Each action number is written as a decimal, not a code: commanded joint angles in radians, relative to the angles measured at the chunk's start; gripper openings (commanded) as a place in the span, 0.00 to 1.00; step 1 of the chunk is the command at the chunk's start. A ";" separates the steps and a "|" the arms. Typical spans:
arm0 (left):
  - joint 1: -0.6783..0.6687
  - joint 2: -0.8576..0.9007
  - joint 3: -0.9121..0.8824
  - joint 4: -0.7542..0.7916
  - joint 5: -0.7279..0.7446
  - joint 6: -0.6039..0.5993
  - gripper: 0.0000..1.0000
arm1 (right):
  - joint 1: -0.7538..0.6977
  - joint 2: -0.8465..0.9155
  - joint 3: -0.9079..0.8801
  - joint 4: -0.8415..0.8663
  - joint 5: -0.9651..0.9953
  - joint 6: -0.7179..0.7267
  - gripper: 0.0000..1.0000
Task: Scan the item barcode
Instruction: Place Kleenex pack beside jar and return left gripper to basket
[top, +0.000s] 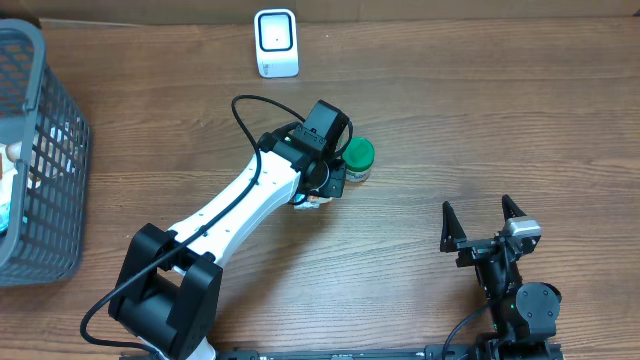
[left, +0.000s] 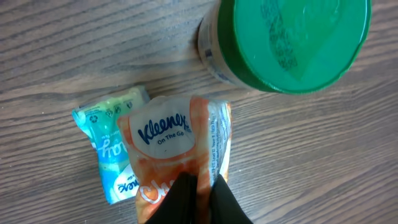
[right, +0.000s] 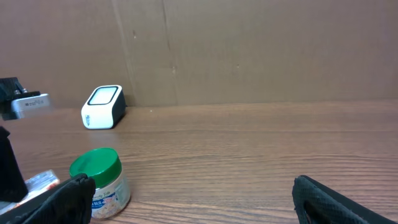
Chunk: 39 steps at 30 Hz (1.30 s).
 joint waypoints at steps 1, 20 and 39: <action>-0.008 0.009 -0.004 0.004 -0.003 -0.033 0.30 | 0.006 -0.007 -0.011 0.005 0.001 0.004 1.00; 0.052 -0.036 0.132 -0.100 -0.066 -0.028 0.49 | 0.006 -0.007 -0.011 0.005 0.001 0.004 1.00; 0.651 -0.229 0.839 -0.510 -0.127 0.163 0.85 | 0.006 -0.007 -0.011 0.005 0.001 0.004 1.00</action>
